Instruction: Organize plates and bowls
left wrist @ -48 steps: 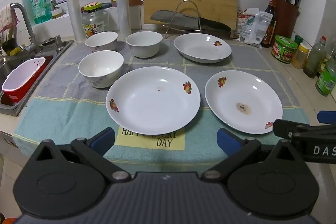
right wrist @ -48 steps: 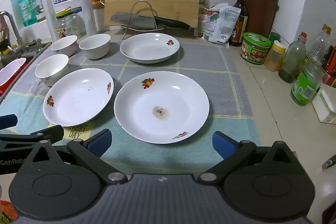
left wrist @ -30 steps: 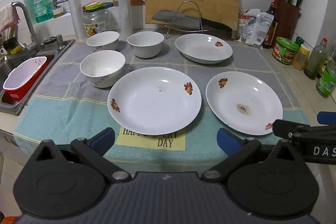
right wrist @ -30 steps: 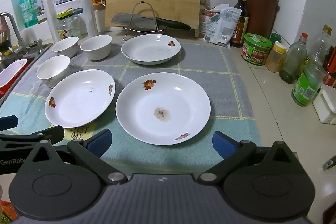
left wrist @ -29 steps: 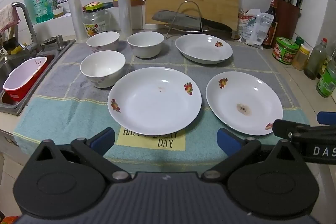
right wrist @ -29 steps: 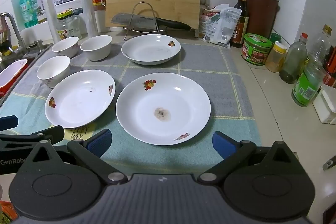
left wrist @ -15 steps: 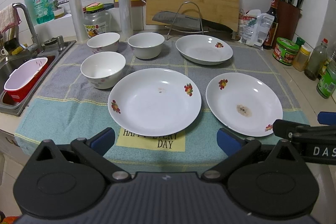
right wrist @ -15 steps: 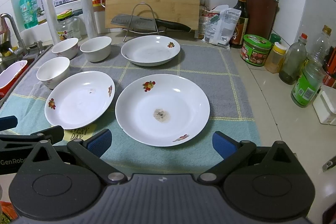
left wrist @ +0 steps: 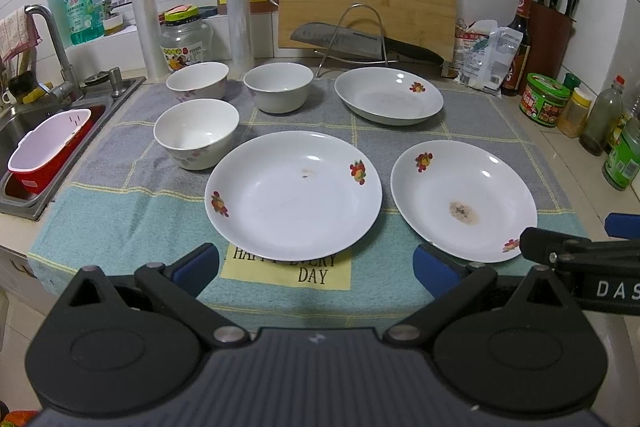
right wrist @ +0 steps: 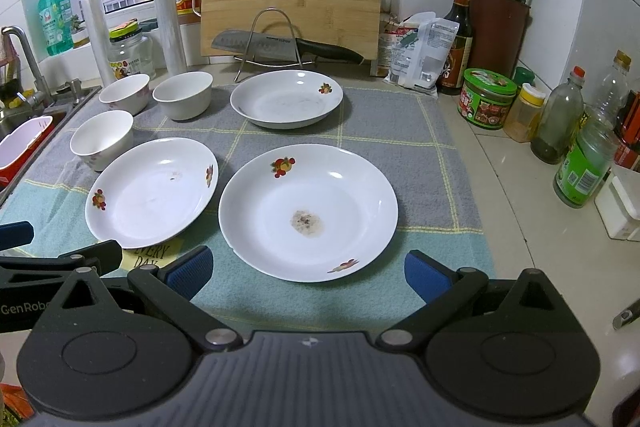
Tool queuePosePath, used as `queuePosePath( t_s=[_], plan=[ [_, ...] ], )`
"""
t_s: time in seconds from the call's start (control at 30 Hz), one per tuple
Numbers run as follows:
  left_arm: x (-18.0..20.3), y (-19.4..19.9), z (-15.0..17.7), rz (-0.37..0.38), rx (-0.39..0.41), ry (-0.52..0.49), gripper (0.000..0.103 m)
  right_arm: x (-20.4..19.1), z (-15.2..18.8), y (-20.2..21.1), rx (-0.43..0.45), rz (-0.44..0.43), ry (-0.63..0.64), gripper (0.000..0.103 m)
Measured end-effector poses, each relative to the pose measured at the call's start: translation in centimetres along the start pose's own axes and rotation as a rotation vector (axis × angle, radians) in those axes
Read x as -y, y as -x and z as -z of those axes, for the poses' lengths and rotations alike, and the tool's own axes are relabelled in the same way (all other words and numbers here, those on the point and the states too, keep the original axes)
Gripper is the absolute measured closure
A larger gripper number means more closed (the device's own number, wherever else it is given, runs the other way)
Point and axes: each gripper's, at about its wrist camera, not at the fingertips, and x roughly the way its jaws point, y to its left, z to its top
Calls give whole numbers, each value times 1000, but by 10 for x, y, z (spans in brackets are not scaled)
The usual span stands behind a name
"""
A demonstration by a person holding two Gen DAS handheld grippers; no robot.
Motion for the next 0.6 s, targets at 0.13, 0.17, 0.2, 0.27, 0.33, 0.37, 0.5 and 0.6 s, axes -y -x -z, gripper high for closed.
queuePosePath(
  t_s=[0.13, 0.17, 0.2, 0.27, 0.33, 0.37, 0.5, 0.6],
  plan=[
    [0, 0, 0, 1, 1, 2, 1, 0, -1, 0, 3, 0, 2, 0],
    [0, 0, 0, 2, 2, 3, 1, 0, -1, 0, 3, 0, 1, 0],
    [-1, 0, 0, 2, 2, 3, 1, 0, -1, 0, 3, 0, 1, 0],
    [-1, 0, 0, 2, 2, 3, 1, 1, -2, 1, 3, 0, 1, 0],
    [0, 0, 0, 1, 2, 3, 1, 1, -2, 1, 3, -1, 2, 0],
    [0, 0, 0, 2, 2, 3, 1, 1, -2, 1, 3, 0, 1, 0],
    [0, 0, -1, 2, -1, 5, 1, 1, -2, 1, 3, -1, 0, 0],
    [0, 0, -2, 2, -2, 6, 1, 1, -2, 0, 4, -1, 0, 0]
  ],
)
